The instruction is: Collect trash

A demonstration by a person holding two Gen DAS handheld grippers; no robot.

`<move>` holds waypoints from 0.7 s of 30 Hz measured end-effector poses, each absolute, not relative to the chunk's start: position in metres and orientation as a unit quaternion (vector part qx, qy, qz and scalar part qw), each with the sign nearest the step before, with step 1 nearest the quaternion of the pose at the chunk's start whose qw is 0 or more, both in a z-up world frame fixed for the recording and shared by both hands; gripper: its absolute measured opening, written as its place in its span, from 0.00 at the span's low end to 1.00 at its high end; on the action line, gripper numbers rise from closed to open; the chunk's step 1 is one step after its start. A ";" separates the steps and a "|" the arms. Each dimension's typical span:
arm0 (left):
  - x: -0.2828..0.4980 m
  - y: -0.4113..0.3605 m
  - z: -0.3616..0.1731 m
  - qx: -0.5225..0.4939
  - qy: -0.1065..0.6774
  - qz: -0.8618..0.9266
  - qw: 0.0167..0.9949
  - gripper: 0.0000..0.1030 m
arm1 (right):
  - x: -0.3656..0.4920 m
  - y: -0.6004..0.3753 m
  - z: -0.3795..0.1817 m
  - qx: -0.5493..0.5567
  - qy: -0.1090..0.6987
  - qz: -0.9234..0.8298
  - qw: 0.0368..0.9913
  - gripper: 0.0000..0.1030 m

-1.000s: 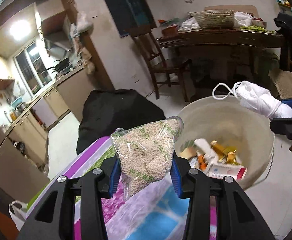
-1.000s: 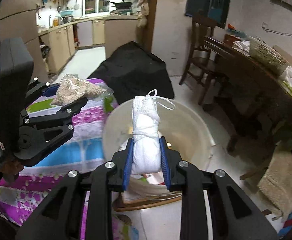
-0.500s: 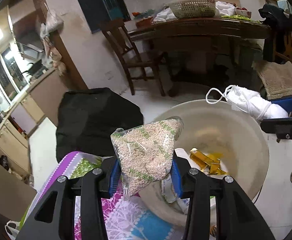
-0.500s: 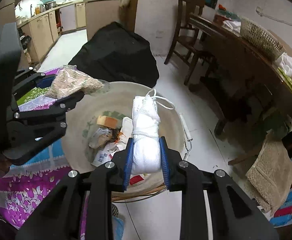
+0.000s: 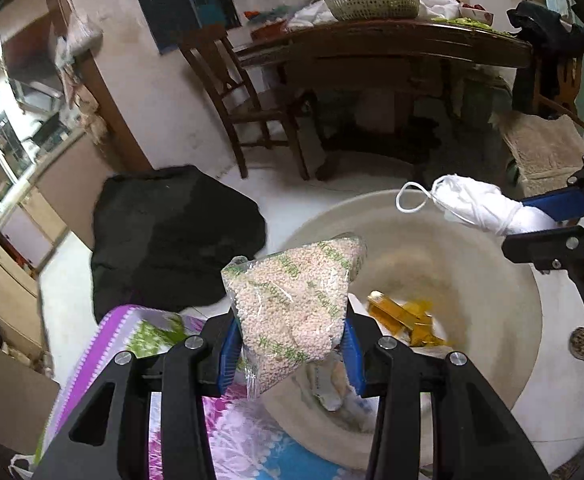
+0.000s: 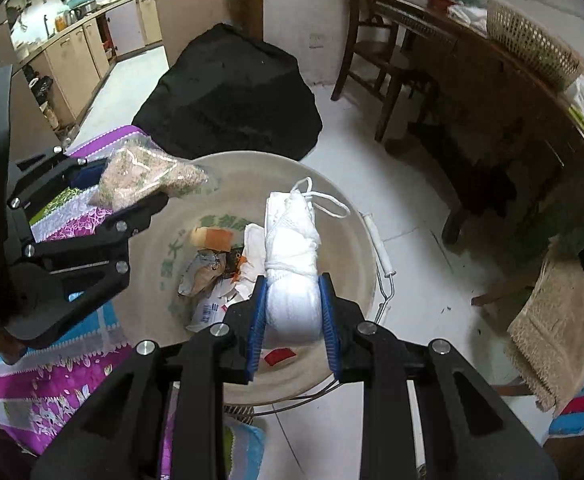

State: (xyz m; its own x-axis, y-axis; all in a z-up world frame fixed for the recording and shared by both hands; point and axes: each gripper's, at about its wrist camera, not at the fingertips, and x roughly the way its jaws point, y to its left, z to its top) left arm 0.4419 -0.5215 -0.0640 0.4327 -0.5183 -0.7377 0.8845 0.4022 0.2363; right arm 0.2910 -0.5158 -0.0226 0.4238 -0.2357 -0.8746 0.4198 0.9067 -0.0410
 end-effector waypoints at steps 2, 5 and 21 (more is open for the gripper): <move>0.444 -0.522 -0.067 0.317 0.296 -0.450 0.781 0.43 | 0.293 -0.518 -0.023 0.095 0.504 -0.195 0.836 0.24; 0.449 -0.526 -0.075 0.319 0.323 -0.472 0.755 0.44 | 0.295 -0.519 -0.025 0.103 0.511 -0.188 0.832 0.24; 0.472 -0.516 -0.085 0.287 0.354 -0.469 0.756 0.57 | 0.298 -0.524 -0.040 0.115 0.509 -0.183 0.833 0.36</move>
